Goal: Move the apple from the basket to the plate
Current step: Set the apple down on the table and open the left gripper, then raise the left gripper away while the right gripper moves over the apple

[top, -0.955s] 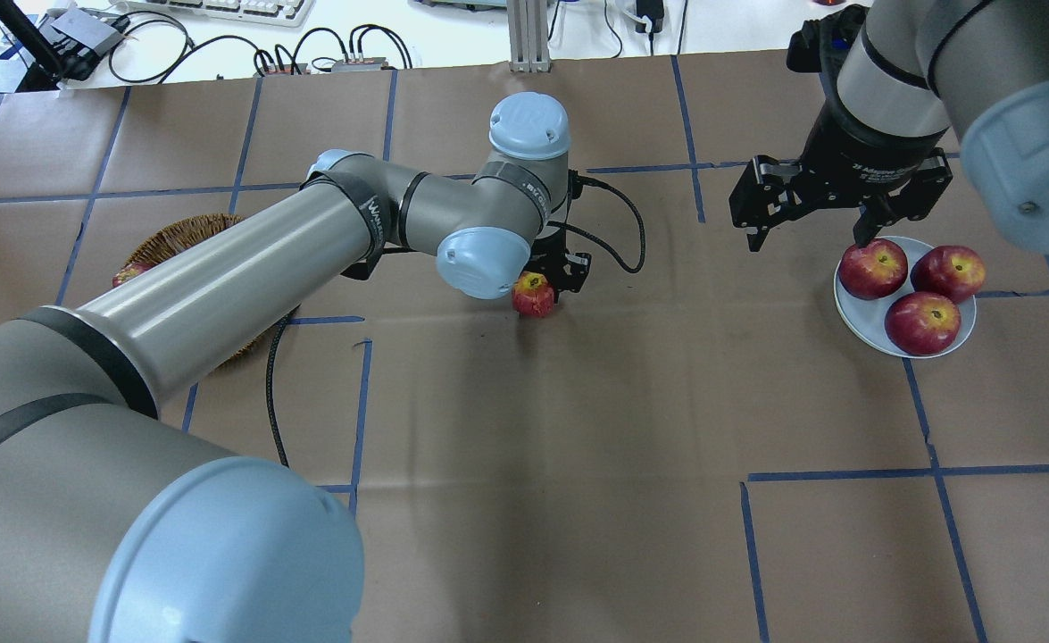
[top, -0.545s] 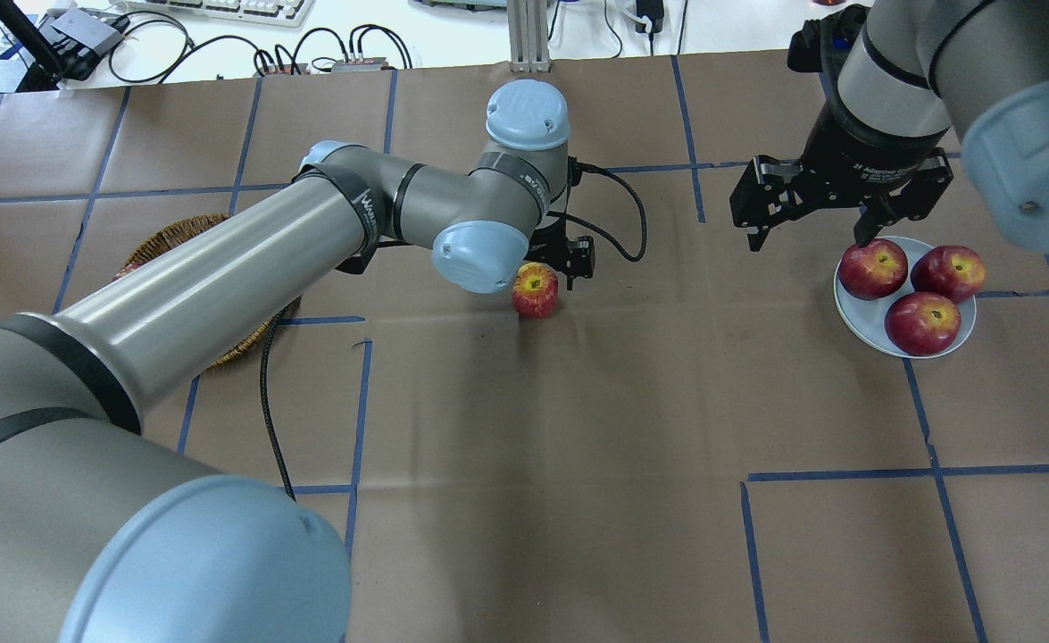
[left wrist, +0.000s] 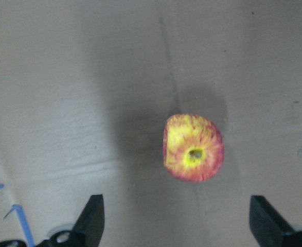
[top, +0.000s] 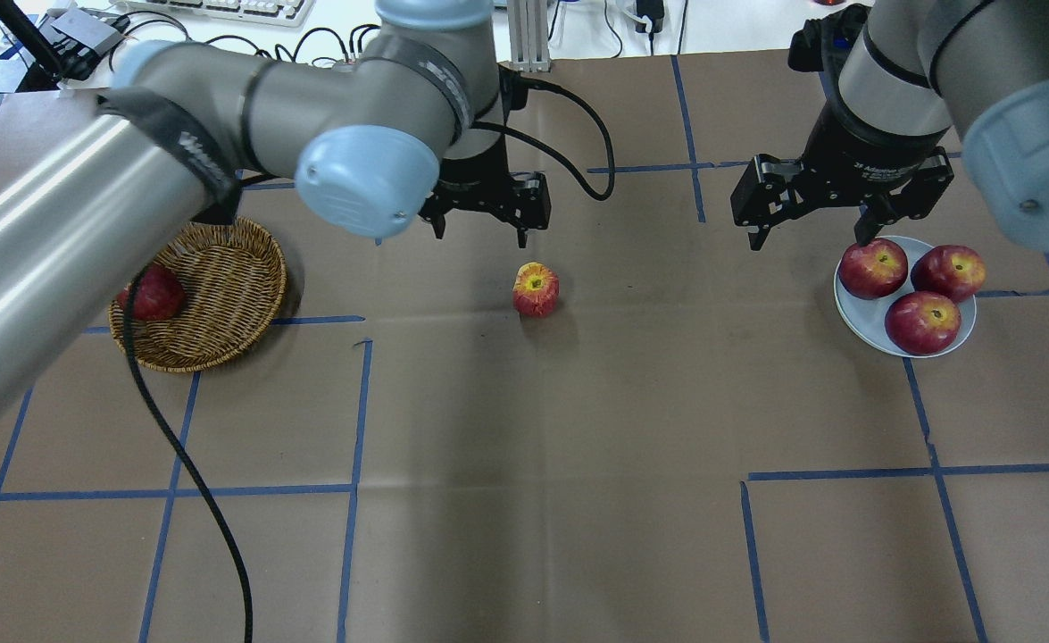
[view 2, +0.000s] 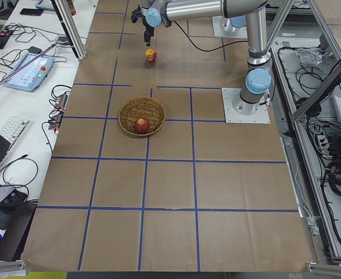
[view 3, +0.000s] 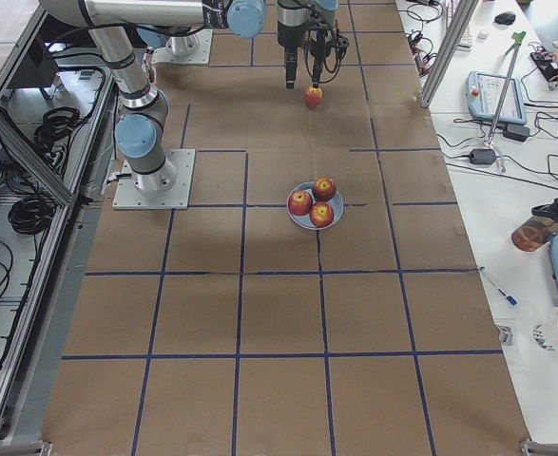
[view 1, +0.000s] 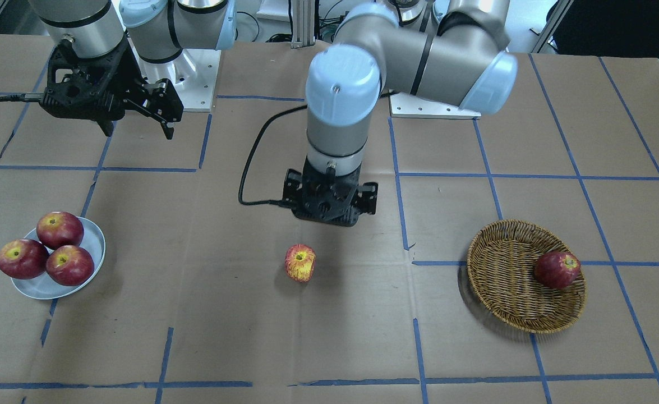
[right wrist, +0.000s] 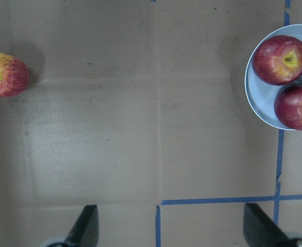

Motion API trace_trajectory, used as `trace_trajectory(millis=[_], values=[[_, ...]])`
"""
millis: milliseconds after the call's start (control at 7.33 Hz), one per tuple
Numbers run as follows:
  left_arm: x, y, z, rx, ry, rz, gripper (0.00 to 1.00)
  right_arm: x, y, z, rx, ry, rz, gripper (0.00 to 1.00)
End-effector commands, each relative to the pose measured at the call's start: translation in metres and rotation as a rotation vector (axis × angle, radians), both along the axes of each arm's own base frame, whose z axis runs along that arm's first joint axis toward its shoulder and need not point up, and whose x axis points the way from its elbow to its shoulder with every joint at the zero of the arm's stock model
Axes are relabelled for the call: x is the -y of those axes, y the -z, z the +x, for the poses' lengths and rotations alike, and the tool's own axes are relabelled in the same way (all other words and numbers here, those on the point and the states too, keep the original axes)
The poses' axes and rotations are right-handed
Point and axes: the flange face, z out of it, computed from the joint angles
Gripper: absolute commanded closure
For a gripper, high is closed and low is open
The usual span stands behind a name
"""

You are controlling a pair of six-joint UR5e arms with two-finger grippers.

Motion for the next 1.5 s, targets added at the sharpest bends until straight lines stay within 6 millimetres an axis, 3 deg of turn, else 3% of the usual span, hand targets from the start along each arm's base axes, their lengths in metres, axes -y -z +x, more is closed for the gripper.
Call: trace_trajectory(millis=[0,136,273,682,1091,1364], values=[[-0.040,-0.083,0.063,-0.009,-0.064,-0.012,0.01,0.002,-0.005,0.003,-0.010,-0.001,-0.022,0.00],[-0.032,-0.083,0.080,-0.011,-0.014,-0.011,0.01,0.007,-0.004,0.015,0.005,0.020,-0.052,0.00],[-0.029,-0.075,0.081,-0.008,0.085,-0.002,0.01,0.010,0.009,0.050,0.004,0.004,-0.036,0.00],[-0.023,-0.063,0.102,0.004,0.060,0.021,0.01,0.024,0.056,0.170,0.018,0.024,-0.088,0.00],[-0.021,-0.063,0.108,0.005,0.054,0.021,0.01,0.039,0.112,0.223,0.025,0.084,-0.089,0.00],[-0.015,-0.066,0.130,0.006,0.021,0.015,0.01,0.044,0.155,0.247,-0.008,0.052,-0.108,0.00]])
